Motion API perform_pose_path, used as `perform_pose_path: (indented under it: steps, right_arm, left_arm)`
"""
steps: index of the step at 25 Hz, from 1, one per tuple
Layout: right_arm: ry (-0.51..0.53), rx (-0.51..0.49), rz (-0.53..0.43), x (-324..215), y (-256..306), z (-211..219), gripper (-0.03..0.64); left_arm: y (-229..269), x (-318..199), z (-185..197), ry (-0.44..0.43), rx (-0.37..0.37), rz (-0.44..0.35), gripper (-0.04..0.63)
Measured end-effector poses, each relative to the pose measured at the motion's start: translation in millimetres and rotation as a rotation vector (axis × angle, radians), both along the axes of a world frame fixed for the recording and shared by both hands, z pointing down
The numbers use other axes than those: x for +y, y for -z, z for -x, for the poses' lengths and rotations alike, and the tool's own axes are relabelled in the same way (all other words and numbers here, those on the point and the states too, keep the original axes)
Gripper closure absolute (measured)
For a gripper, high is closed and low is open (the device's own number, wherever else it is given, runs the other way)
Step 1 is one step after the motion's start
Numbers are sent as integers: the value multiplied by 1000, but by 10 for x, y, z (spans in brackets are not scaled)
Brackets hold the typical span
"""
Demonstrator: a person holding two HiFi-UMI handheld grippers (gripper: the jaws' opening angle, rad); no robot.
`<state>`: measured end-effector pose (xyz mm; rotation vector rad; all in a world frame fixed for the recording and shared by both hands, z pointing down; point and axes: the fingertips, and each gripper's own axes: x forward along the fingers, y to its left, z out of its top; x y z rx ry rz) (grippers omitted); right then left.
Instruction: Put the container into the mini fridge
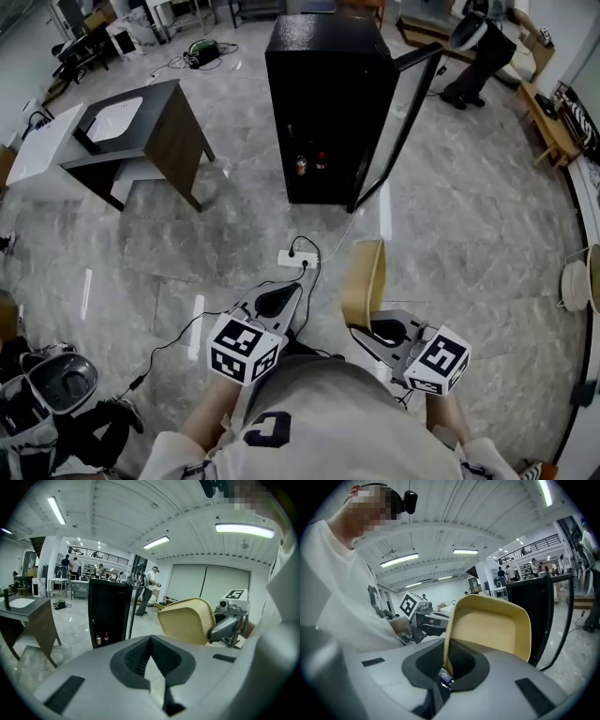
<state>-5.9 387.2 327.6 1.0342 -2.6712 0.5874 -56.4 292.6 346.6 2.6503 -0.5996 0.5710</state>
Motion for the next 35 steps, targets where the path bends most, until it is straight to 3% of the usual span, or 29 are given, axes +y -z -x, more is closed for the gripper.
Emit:
perform_pose_path:
  steps: [15,24,31,35]
  right_arm:
    - [-60,121,68,-1454,-27,693,583]
    - [-14,202,93,-2000,-67,929,581]
    - [45,259,99,-2308,-159,957,581]
    - [95,307,104,-2506,-248,892,581]
  left_arm:
    - [-115,-1610,671,-38,66,46,540]
    - [-178,-2122,1114,26,106,75,540]
    - [-211,-2361,1207,66,117,77,540]
    - [-189,-2474,1181,66,81,19,540]
